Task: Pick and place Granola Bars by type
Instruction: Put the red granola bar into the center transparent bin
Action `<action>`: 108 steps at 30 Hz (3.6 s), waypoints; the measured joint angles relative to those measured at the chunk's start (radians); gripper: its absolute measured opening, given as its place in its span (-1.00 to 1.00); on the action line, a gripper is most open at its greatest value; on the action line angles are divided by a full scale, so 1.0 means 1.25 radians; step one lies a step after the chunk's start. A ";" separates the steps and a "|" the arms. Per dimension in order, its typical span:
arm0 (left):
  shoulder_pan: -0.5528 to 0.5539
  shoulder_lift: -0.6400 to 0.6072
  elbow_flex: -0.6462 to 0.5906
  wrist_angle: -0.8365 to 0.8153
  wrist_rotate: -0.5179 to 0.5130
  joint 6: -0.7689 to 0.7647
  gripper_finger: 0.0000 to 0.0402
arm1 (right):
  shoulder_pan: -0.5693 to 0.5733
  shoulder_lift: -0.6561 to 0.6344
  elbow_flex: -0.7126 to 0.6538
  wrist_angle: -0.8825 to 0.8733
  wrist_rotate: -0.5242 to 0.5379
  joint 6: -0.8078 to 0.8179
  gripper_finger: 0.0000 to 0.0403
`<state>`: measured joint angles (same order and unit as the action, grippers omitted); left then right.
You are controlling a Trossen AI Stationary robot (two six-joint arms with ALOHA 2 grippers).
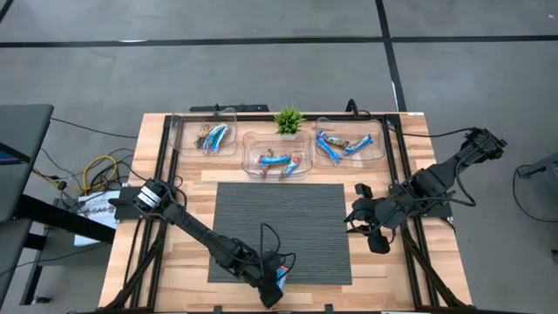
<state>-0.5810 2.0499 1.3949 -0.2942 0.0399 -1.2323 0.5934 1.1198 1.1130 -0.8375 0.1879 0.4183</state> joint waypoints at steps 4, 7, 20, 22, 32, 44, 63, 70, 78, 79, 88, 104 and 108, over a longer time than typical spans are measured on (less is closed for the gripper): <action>0.001 0.000 0.000 0.030 -0.001 -0.089 -0.50 | 0.000 0.000 0.000 0.000 0.000 0.000 -0.36; 0.001 0.000 0.000 0.051 0.001 -0.139 -0.44 | 0.000 0.000 0.000 0.000 0.000 0.000 -0.36; 0.001 0.000 0.000 0.000 -0.019 -0.231 -0.17 | 0.000 0.000 0.000 0.000 0.000 -0.006 -0.36; 0.001 0.000 0.000 0.010 -0.020 -0.235 -0.17 | 0.000 0.000 0.000 0.000 0.000 -0.007 -0.36; 0.000 0.019 -0.001 0.025 0.004 -0.239 -0.17 | 0.000 0.000 0.000 0.000 0.000 -0.009 -0.36; 0.000 0.024 -0.001 0.020 0.007 -0.234 -0.36 | 0.000 0.000 0.000 -0.006 0.002 -0.009 -0.36; 0.001 0.024 -0.001 0.086 0.011 -0.183 -0.99 | 0.001 0.000 0.000 -0.006 0.011 -0.006 -0.36; 0.001 0.024 -0.001 0.082 0.013 -0.179 -1.00 | 0.037 0.057 -0.042 0.040 -0.223 -0.007 -0.36; 0.001 0.024 -0.001 0.080 0.006 -0.179 -1.00 | 0.074 0.260 -0.077 0.295 -0.269 -0.063 -0.36; 0.001 0.024 -0.001 0.080 0.006 -0.179 -1.00 | 0.070 0.290 -0.078 0.333 -0.278 -0.072 -0.36; 0.001 0.024 -0.001 0.081 0.012 -0.182 -1.00 | 0.022 0.502 -0.074 0.592 -0.335 -0.071 -0.36; 0.001 0.024 -0.001 0.052 -0.001 -0.161 -1.00 | 0.033 0.718 0.089 0.627 -0.198 0.019 -0.50; 0.001 0.024 -0.001 0.052 -0.008 -0.131 -1.00 | 0.033 0.718 0.092 0.628 -0.104 0.057 -0.75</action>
<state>-0.5797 2.0796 1.3941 -0.2288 0.0295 -1.3958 0.6348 2.0178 1.2282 -0.0531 0.0585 0.4892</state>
